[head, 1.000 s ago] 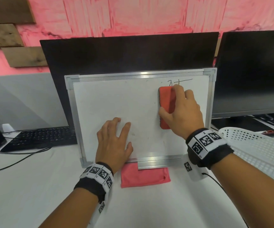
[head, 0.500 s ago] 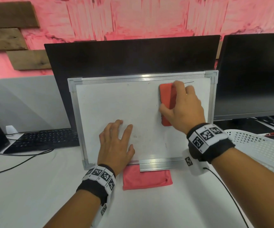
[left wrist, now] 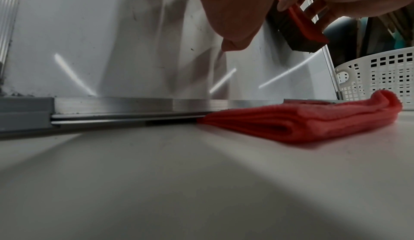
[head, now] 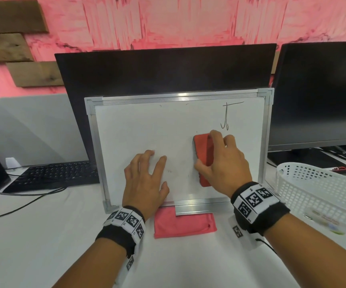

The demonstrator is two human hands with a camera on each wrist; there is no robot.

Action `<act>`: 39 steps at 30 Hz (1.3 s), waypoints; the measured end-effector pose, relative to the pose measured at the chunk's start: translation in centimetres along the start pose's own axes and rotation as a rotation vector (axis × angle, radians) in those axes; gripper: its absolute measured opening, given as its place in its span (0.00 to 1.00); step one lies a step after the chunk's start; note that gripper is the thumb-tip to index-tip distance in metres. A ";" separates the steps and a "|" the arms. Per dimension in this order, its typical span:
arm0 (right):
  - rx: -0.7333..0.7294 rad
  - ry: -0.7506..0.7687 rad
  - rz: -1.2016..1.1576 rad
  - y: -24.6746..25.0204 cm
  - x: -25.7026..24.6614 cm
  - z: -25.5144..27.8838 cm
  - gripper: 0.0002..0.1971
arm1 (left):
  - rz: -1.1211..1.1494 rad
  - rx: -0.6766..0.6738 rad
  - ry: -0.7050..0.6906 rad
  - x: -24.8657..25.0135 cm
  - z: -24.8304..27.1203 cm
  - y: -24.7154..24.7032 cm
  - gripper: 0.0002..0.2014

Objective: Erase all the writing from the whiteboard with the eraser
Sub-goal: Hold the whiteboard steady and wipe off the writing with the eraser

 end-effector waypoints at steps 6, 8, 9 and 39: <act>0.066 0.010 -0.025 1.5 -0.9 -2.3 0.34 | 0.000 -0.009 0.005 0.0 -0.1 0.0 0.33; 0.063 0.012 -0.020 1.4 -1.1 -2.2 0.33 | 0.007 -0.006 0.003 0.0 0.0 0.0 0.33; 0.050 0.016 -0.015 1.2 -1.0 -1.8 0.33 | 0.009 -0.006 0.003 0.0 0.0 0.0 0.33; 0.040 -0.099 -0.004 2.0 3.5 -0.2 0.36 | 0.012 -0.015 0.002 -0.1 -0.1 -0.2 0.33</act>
Point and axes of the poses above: each hand's wrist, its own z-axis away from the middle knuckle, its own y-axis out of the back of the hand, x = y × z, the point moved 6 cm from there along -z, towards the middle knuckle, and after that the axes turned 5 degrees about x, right-handed, at the moved point
